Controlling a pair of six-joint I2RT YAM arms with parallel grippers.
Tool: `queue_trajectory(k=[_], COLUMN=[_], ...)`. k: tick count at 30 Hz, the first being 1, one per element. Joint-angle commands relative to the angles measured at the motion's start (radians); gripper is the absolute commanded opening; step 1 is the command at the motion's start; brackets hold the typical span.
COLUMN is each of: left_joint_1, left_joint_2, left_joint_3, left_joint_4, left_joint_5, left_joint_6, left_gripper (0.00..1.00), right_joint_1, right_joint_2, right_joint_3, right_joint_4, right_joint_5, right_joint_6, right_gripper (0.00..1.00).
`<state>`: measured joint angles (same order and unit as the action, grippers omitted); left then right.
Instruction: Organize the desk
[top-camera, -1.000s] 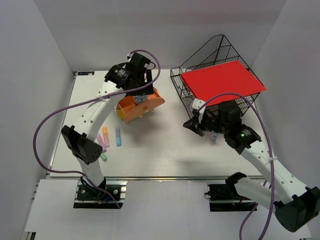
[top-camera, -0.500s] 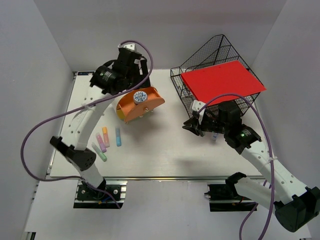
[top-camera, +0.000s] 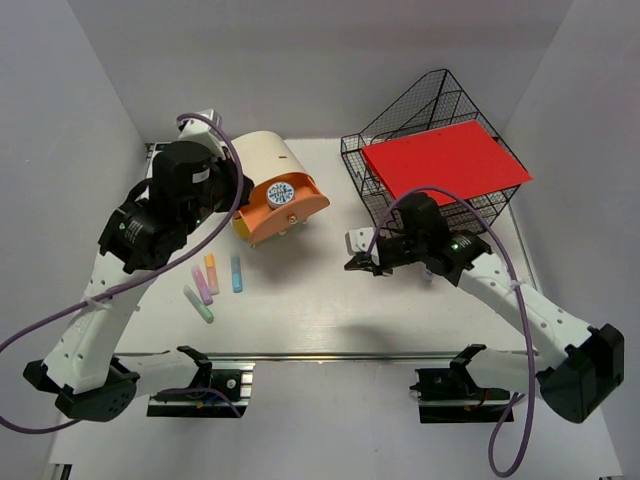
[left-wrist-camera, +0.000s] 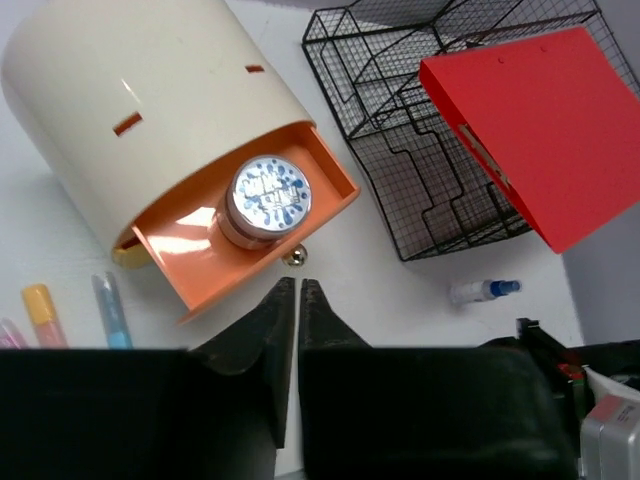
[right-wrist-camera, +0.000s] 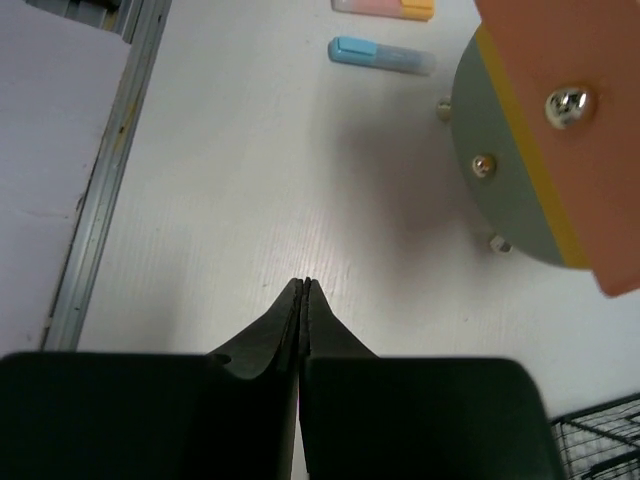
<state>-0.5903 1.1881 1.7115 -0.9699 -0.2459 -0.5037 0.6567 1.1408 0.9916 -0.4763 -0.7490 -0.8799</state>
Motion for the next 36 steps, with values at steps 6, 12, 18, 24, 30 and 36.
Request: queue_trajectory(k=[6, 12, 18, 24, 30, 36], left_joint_1=[0.003, 0.003, 0.003, 0.003, 0.003, 0.003], left_joint_2=[-0.085, -0.168, -0.217, -0.246, -0.275, -0.286], left_joint_3=[-0.105, -0.181, -0.214, -0.245, -0.276, -0.266], left_joint_4=[0.079, 0.14, 0.165, 0.175, 0.185, 0.181], left_joint_5=[0.034, -0.01, -0.042, -0.046, -0.044, -0.046], left_joint_6=[0.045, 0.074, 0.085, 0.087, 0.079, 0.077], left_gripper=[0.67, 0.98, 0.98, 0.98, 0.98, 0.98], right_joint_1=[0.144, 0.244, 0.285, 0.29, 0.287, 0.282], right_joint_2=[0.097, 0.227, 0.332, 0.375, 0.418, 0.453], right_joint_3=[0.122, 0.199, 0.274, 0.295, 0.318, 0.349], right_joint_4=[0.094, 0.189, 0.218, 0.251, 0.284, 0.312], right_joint_5=[0.186, 0.437, 0.614, 0.678, 0.706, 0.734], right_joint_6=[-0.001, 0.038, 0.033, 0.007, -0.019, -0.031], right_gripper=[0.0, 0.0, 0.0, 0.0, 0.0, 0.0])
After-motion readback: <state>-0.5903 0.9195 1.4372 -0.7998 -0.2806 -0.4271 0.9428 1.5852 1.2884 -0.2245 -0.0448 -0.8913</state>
